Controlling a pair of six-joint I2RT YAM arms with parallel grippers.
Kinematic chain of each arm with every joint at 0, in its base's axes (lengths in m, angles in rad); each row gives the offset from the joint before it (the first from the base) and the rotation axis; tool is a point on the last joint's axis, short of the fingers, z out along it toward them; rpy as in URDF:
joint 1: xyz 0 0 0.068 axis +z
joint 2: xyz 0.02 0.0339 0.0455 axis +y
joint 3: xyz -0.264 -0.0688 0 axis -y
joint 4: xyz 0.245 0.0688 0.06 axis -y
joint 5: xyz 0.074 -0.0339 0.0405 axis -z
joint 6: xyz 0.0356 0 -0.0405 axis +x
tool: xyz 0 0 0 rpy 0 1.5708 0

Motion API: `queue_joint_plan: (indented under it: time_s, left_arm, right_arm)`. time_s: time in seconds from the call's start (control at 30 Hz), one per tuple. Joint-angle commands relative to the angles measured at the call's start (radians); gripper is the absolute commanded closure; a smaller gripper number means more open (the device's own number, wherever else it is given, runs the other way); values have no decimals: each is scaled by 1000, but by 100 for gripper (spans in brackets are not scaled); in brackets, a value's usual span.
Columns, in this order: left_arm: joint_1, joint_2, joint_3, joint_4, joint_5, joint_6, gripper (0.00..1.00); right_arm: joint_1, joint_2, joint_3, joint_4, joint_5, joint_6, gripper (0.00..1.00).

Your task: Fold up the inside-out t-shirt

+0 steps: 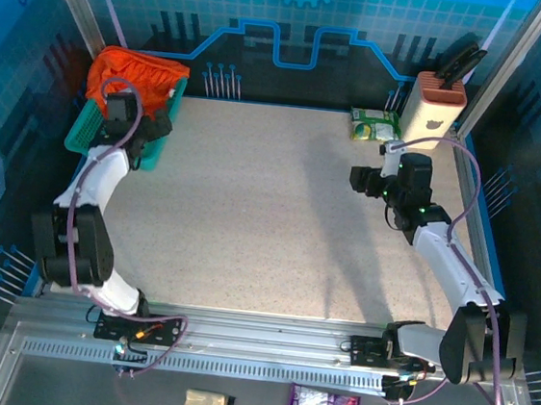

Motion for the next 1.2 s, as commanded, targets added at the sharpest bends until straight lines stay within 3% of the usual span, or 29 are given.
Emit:
queue_joint_plan:
  time_s: [0.0, 0.13, 0.2, 0.37, 0.53, 0.73, 0.9, 1.17]
  left_arm:
    - [33, 123, 126, -154, -8, -68, 1]
    - [62, 290, 290, -213, 15, -129, 1]
    - [74, 346, 340, -191, 53, -167, 9]
    - [90, 489, 493, -179, 46, -297, 11]
    - [105, 694, 821, -405, -42, -427, 10]
    - [107, 878, 1117, -563, -113, -425, 14]
    - [130, 984, 1225, -612, -50, -491, 15]
    - [152, 1038, 1199, -600, 46, -595, 23]
  right_arm:
    - [21, 4, 5, -85, -48, 51, 25]
    - [28, 4, -4, -82, -65, 77, 25]
    - [30, 7, -8, -80, -82, 94, 25]
    - [39, 23, -40, -88, -83, 124, 25]
    - [41, 14, -63, -84, -65, 147, 22]
    - [41, 12, -52, -105, -55, 158, 19]
    - [41, 25, -34, -110, -56, 162, 18]
    - [42, 59, -19, -102, -77, 201, 18]
